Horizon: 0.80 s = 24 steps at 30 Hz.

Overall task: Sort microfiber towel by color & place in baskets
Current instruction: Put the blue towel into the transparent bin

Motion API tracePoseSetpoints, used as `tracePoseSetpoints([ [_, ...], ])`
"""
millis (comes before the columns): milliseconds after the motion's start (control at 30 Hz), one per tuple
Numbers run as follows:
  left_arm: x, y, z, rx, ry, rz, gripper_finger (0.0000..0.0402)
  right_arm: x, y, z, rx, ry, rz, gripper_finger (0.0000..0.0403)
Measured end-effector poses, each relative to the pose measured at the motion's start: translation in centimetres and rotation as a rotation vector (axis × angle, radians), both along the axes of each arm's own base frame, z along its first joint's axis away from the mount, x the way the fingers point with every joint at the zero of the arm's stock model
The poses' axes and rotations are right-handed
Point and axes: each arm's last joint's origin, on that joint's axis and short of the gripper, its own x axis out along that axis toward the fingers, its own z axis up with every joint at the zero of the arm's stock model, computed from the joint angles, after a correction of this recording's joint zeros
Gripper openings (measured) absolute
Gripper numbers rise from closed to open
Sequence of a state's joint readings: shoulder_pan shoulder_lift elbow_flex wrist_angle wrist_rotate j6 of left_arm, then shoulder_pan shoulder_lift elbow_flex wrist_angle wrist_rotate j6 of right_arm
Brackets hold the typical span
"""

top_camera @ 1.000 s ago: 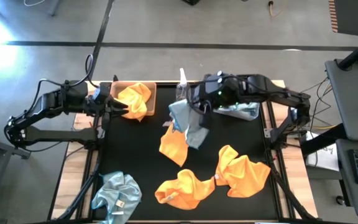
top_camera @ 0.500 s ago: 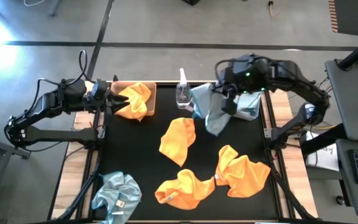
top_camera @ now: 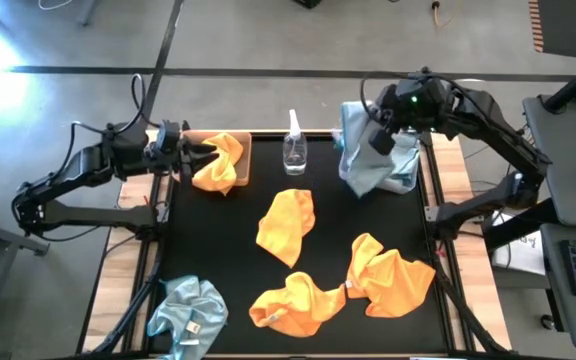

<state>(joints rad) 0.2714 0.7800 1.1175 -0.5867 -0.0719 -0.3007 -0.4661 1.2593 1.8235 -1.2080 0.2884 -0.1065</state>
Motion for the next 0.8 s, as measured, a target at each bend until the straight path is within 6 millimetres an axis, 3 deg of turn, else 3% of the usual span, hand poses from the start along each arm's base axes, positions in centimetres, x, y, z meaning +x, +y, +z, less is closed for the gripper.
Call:
tracePoseSetpoints([
  [467, 1.4, 0.6, 0.1, 0.020, -0.021, 0.060, 0.0107, -4.8, -4.8, -1.9, -0.082, -0.203, -0.459, 0.0011],
  [567, 1.5, 0.6, 0.2, 0.020, -0.030, 0.061, 0.0107, -5.2, -5.3, -2.2, -0.120, -0.172, -0.559, 0.0011],
  [800, 1.6, 0.7, 0.1, 0.012, -0.029, 0.080, 0.0107, -4.8, -5.7, -2.9, -0.088, -0.170, -0.562, 0.0011],
])
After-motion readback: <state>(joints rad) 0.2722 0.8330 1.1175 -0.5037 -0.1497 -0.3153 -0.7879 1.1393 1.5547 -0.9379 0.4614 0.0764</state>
